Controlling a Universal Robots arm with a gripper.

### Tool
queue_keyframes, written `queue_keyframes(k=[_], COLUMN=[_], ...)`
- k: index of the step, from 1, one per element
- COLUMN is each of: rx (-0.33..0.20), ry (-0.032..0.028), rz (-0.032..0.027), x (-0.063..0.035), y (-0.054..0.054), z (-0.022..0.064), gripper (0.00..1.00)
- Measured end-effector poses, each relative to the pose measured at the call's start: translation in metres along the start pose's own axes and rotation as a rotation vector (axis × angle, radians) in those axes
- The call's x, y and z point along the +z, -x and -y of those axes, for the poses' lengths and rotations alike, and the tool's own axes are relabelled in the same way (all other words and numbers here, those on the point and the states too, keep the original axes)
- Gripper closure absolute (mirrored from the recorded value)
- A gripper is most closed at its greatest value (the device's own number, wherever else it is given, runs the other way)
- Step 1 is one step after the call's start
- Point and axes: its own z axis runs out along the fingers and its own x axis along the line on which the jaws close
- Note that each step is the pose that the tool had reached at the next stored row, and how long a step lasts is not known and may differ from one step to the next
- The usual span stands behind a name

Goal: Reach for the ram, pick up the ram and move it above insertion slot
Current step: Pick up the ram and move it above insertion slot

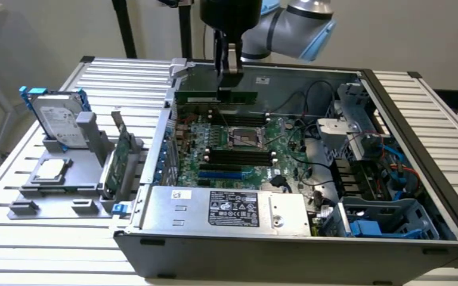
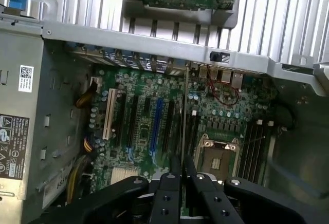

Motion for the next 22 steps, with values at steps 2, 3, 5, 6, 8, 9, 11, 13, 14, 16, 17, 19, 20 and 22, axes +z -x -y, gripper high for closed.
queue_keyframes(k=[2, 3, 5, 6, 8, 9, 11, 13, 14, 16, 17, 19, 20, 22], rx=[0.000, 0.000, 0.000, 0.000, 0.000, 0.000, 0.000, 0.000, 0.000, 0.000, 0.001, 0.005, 0.008, 0.018], ry=[0.0000, 0.0001, 0.0001, 0.0001, 0.0002, 0.0002, 0.0002, 0.0002, 0.0002, 0.0002, 0.0002, 0.0000, -0.0001, -0.0006], rz=[0.0000, -0.0001, 0.0000, 0.0001, 0.0000, 0.0001, 0.0000, 0.0000, 0.0000, 0.0000, 0.0001, 0.0001, 0.0001, 0.0003], x=[0.0000, 0.0000, 0.0001, 0.0001, 0.0002, 0.0003, 0.0004, 0.0006, 0.0008, 0.0010, 0.0011, 0.0014, 0.0014, 0.0016], y=[0.002, 0.004, 0.007, 0.009, 0.012, 0.014, 0.019, 0.024, 0.026, 0.030, 0.031, 0.033, 0.034, 0.035], z=[0.0058, 0.0086, 0.0141, 0.0168, 0.0216, 0.0238, 0.0278, 0.0310, 0.0323, 0.0345, 0.0355, 0.0374, 0.0382, 0.0396], gripper=[0.86, 0.86, 0.86, 0.86, 0.86, 0.86, 0.86, 0.86, 0.86, 0.86, 0.86, 0.86, 0.86, 0.86])
